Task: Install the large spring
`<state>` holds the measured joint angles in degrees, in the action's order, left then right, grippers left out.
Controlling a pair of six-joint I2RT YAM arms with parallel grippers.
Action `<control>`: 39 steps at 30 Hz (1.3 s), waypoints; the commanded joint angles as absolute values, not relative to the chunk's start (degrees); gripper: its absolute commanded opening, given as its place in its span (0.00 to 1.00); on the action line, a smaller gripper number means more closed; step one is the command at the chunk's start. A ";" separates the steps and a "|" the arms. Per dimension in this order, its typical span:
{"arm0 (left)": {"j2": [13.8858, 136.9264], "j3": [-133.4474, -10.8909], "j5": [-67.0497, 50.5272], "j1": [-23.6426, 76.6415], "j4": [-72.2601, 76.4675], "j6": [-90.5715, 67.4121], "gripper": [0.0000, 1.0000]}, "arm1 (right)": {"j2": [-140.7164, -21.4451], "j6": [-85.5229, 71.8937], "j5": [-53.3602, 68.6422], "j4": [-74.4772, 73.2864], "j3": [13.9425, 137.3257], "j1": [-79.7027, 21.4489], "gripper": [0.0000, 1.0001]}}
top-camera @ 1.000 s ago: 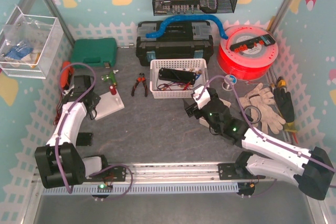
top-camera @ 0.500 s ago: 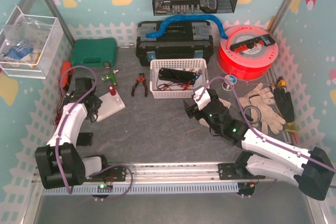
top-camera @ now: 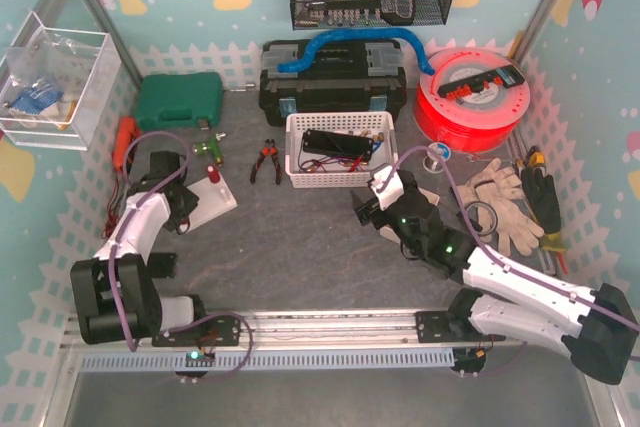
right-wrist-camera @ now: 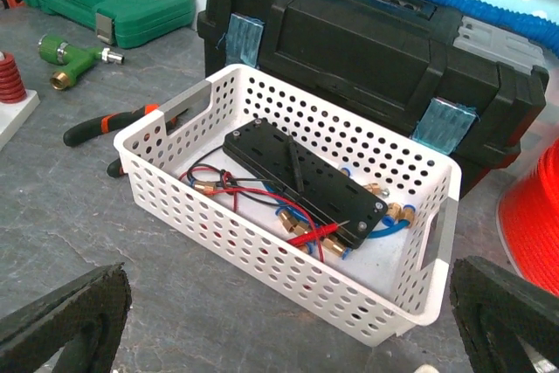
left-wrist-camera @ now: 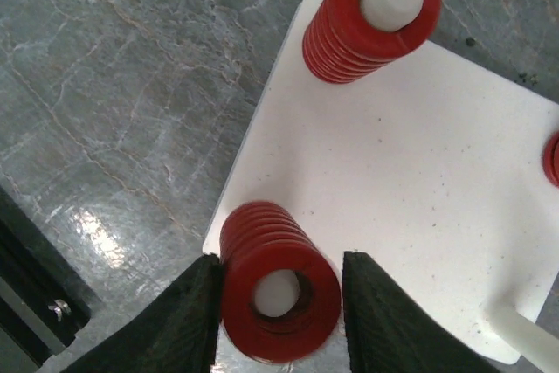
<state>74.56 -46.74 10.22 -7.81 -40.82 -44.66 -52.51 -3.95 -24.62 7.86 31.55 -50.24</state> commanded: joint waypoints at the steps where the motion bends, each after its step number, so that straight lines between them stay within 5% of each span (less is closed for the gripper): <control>1: 74.51 -48.09 8.70 -8.06 -38.86 -44.64 0.47 | -50.27 -8.21 -26.62 5.07 31.81 -49.83 0.99; 10: 70.92 -52.35 5.04 -7.21 -42.14 -44.02 0.83 | -49.17 -40.53 -36.88 -21.85 39.27 -49.00 0.99; 12: 69.65 -53.68 4.18 -6.22 -42.23 -42.13 0.99 | -49.77 -45.10 -35.25 -26.24 40.19 -48.32 0.99; 18: 69.25 -58.58 1.71 0.10 -41.97 -36.68 0.99 | -55.80 -47.78 -25.29 -33.81 43.73 -42.12 0.99; 23: 70.34 -59.39 1.49 6.15 -40.40 -34.60 0.99 | -63.15 -35.07 -10.08 -33.82 46.93 -31.66 0.93; 26: 70.16 -58.62 1.99 9.50 -38.93 -34.26 0.99 | -66.39 -23.70 -9.60 -35.85 50.09 -31.13 0.82; 29: 69.65 -57.49 2.19 11.60 -37.76 -34.34 0.99 | -65.23 -15.50 -3.34 -32.48 51.04 -30.81 0.57; 32: 69.23 -56.22 1.97 12.33 -36.98 -34.32 0.99 | -66.41 -14.53 -4.65 -33.37 52.71 -30.76 0.49; 39: 68.36 -54.48 1.59 12.61 -34.84 -33.65 0.99 | -72.30 6.40 -13.14 -37.84 56.42 -29.52 0.54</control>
<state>69.76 -55.46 2.07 12.25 -37.17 -35.11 -70.72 -11.20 -9.93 -34.17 55.18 -31.05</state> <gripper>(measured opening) 0.993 0.530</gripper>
